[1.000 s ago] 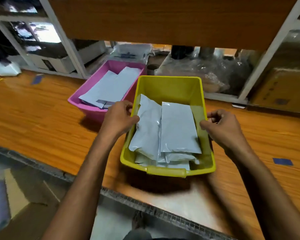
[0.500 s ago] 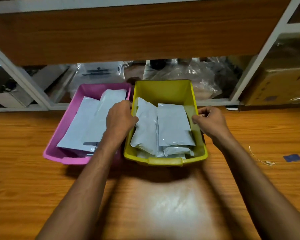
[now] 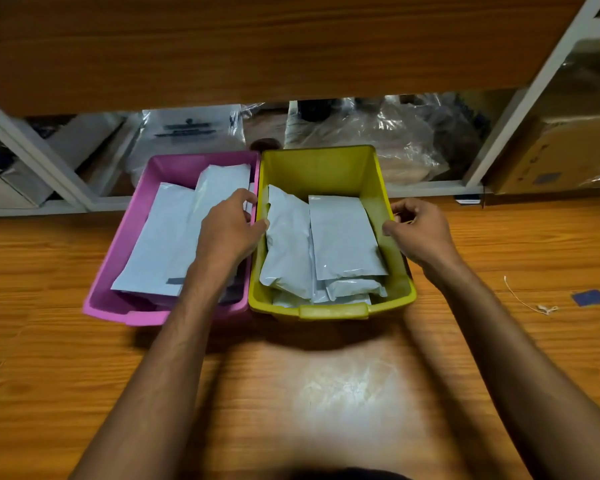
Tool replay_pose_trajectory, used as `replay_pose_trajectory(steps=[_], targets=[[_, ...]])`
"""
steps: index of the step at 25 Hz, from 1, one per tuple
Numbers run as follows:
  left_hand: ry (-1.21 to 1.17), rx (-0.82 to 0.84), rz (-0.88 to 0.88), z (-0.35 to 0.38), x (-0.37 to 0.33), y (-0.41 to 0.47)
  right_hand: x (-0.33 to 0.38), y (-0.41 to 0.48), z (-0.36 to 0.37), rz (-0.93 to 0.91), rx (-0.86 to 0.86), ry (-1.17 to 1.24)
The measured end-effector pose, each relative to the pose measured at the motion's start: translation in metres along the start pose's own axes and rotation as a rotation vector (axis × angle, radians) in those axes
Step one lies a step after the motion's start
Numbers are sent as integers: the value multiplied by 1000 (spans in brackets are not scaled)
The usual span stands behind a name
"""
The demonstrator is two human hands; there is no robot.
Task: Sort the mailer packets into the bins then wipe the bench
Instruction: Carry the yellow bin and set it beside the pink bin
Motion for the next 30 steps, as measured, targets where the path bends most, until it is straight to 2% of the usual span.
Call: replay_pose_trajectory(steps=[3,12,17,19,22,26,30], targets=[[-62,-3,-13,-3,1,-2,2,1,0,-3,-6,-14],[-51,-42,-3,2,1,-8,8,-9,-1,-4,-10,-129],[-36,-92,1,2,-1,-12,8,-11,2,45,6,-38],[-28,-166,64,1,-6,-21,8,-19,1,30,12,-26],[-91,-262,219,6,-23,-48,9,-49,-10,-34,-111,-48],[-195,-276,345,29,-47,-98,9,-105,-15,-205,-213,21],[-392,-294,368,61,-65,-150,-1,-155,-18,-283,-228,57]])
Point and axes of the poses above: each hand's wrist, its own y-axis towards the middle knuckle, its own z-axis out of the palm, x = y × z, the point moved 6 cm from there along y, towards the middle knuckle, and after that the axes turned 15 degrees about x, right-handed, at the moved point
